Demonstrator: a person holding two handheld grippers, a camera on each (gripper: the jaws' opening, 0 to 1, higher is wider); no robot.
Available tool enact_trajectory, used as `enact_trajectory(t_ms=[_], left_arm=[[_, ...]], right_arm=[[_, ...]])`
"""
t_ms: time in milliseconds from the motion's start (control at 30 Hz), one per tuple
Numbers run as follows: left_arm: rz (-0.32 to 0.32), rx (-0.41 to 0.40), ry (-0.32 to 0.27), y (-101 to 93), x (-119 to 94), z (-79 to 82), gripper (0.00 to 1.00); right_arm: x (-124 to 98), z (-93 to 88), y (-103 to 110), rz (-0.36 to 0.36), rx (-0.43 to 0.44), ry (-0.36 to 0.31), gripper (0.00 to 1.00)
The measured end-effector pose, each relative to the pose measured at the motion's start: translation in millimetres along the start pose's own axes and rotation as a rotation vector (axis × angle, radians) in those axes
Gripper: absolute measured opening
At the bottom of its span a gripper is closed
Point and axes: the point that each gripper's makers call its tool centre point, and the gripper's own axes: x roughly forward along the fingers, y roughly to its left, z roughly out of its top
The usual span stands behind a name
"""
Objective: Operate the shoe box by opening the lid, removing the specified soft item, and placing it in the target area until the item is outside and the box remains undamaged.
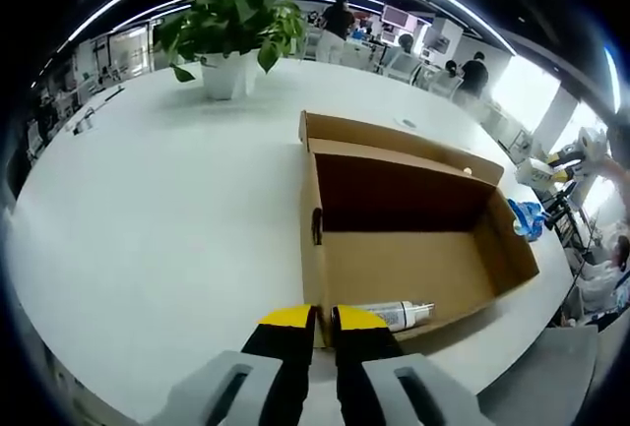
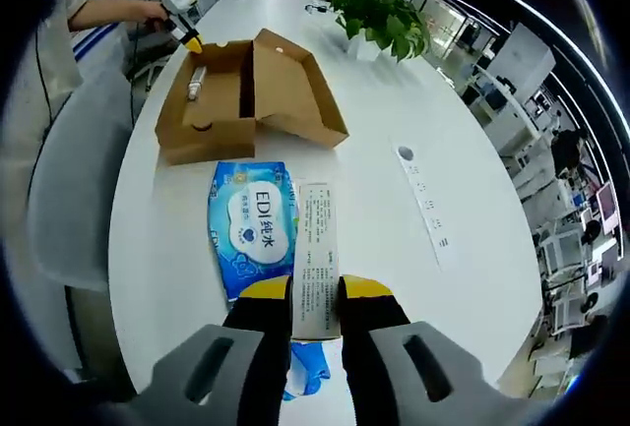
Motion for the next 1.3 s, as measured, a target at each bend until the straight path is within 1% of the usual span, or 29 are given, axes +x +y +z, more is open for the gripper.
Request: enact_trajectory(t_ms=[200,400,567,633,800,1033,1100,1233,1300], left_arm=[[0.0,0.006,0.006,0.0,0,0.2,0.07],[0.0,0.015,0.016,0.5,1,0.4,0.07],[0.0,0.016,0.018,0.6,1,0.2,0.07],[0.001,0.015,0.02,0.6,1,0.1,0.07],[0.004,0.026,0.028,0.9,1,0.1,0.07],[0.001,0.027,0.03,1.2,1,0.3,0.07],[0.003,0.029,0.031,1.2,1,0.3,0.07],[0.003,0.033,0.035,1.2,2,0.4,0.07],[0.003,0.035,0.037,1.3,2,0.3,0.07]], right_arm=[[8,-17.2,-10,0.004,-0.014,0.028,0.15],[21,-28.4,-13,0.025,-0.04,0.045,0.15],[31,-34.3,-18,0.039,-0.056,0.054,0.15],[36,-38.9,-20,0.042,-0.062,0.068,0.16],[45,-48.7,-19,0.056,-0.092,0.098,0.16],[54,-60.5,-22,0.072,-0.11,0.127,0.16],[56,-68.6,-22,0.079,-0.135,0.155,0.16],[57,-80.3,-24,0.088,-0.124,0.168,0.16],[57,-88.4,-23,0.095,-0.149,0.195,0.16]])
